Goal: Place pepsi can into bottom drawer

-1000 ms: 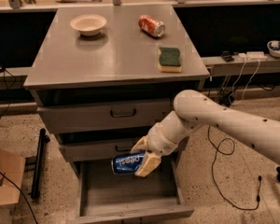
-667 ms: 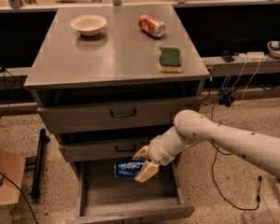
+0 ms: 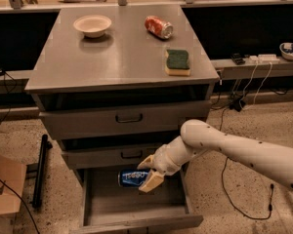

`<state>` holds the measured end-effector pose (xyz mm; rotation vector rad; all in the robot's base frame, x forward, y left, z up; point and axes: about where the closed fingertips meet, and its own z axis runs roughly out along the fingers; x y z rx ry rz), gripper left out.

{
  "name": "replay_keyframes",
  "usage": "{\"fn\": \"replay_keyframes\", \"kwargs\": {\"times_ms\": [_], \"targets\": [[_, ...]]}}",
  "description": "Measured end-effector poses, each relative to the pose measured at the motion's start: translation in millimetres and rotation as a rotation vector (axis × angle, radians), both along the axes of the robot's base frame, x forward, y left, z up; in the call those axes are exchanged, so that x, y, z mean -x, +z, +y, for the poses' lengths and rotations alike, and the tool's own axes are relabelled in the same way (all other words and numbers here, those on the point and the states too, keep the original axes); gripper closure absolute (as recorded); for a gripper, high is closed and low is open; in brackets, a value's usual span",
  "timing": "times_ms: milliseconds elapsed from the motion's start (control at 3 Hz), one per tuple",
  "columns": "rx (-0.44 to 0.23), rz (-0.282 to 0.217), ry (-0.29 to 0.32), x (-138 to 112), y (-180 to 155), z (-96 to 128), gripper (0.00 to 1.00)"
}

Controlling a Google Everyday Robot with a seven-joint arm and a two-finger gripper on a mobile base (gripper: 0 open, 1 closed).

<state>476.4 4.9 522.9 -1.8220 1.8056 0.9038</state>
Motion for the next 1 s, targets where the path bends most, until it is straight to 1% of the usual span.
{"fn": "replay_keyframes", "kwargs": {"times_ms": [667,1000], "targets": [[-0.076,0.05,-0.041,-37,-124,25,1.0],[-0.114,0.072,-0.058,-55,-182,28,1.0]]}}
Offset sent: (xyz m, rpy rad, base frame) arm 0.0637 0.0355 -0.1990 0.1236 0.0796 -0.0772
